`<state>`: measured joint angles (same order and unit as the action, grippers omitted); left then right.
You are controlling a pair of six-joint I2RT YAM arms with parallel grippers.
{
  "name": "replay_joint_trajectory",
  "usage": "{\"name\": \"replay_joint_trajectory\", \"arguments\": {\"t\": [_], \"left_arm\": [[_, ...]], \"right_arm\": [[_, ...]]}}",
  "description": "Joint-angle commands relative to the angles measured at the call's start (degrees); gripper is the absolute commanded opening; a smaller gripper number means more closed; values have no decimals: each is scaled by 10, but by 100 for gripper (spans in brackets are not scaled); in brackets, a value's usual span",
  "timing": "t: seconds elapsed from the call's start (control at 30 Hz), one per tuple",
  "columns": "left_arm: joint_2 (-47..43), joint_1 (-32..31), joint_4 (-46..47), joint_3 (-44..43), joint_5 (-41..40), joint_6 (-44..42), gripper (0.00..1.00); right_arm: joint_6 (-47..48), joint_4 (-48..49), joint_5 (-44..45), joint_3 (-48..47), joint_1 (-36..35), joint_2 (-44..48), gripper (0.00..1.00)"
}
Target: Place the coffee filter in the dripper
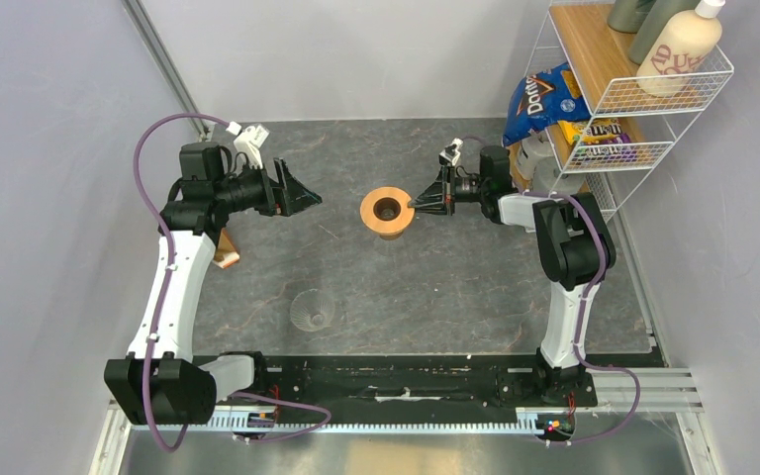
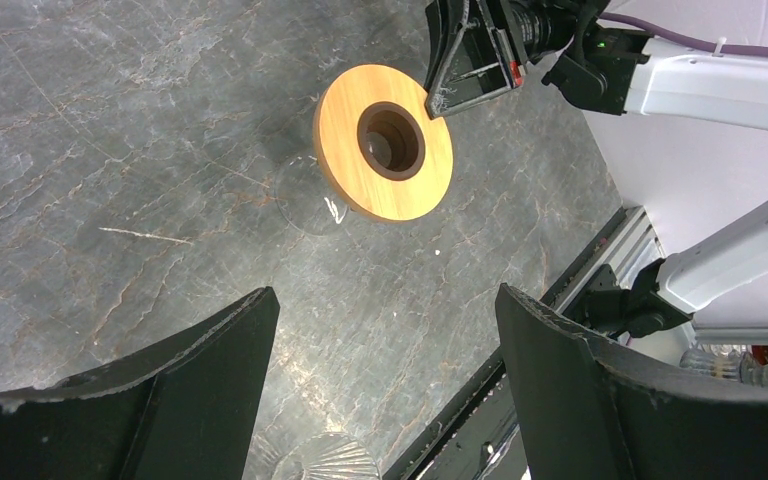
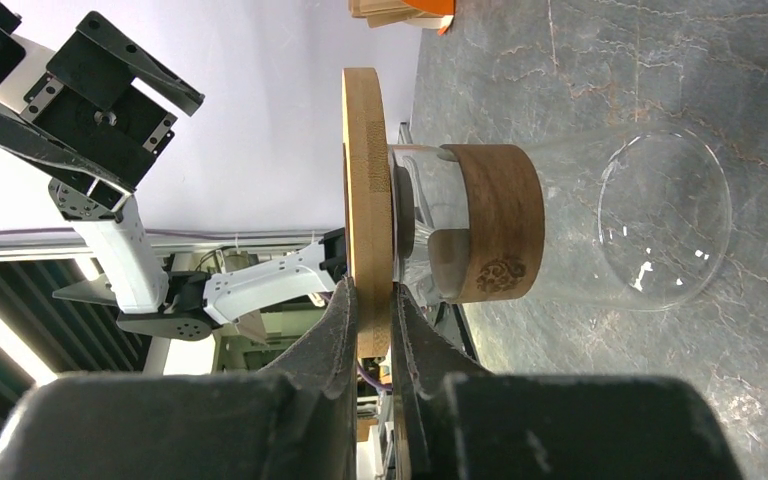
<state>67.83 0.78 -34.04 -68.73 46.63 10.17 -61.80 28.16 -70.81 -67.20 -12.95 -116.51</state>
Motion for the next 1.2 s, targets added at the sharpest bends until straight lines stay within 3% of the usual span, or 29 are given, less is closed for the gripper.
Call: {"name": "replay_joint_trajectory", "arguments": {"t": [0.0, 0.23, 0.43, 0.53, 0.63, 0.67, 0.8, 0.97, 1.17], "left_arm": [[-1, -1, 23, -9, 1, 11, 87], [1, 0, 21, -6, 1, 11, 88], [7, -1, 16, -10, -2, 5, 89], [10, -1, 15, -11, -3, 2, 89], [15, -1, 15, -11, -6, -1, 89], [18, 0, 14, -10, -8, -12, 89], [35, -19, -17, -10, -28, -69, 89], [60, -85, -46, 2, -118, -178, 84], [97, -172, -5, 35, -207, -253, 72]], "right_arm": [[6, 24, -4, -12, 1, -4, 9], [8, 17, -5, -14, 3, -10, 13], [40, -33, -1, -25, 7, -8, 49], [84, -88, 2, -39, 8, 2, 60], [156, -189, 7, -62, 8, 15, 68], [250, -299, 13, -88, 7, 30, 80], [384, -480, 42, -131, 10, 55, 97], [528, -667, 72, -166, 19, 83, 97], [613, -787, 92, -164, 20, 140, 97]]}}
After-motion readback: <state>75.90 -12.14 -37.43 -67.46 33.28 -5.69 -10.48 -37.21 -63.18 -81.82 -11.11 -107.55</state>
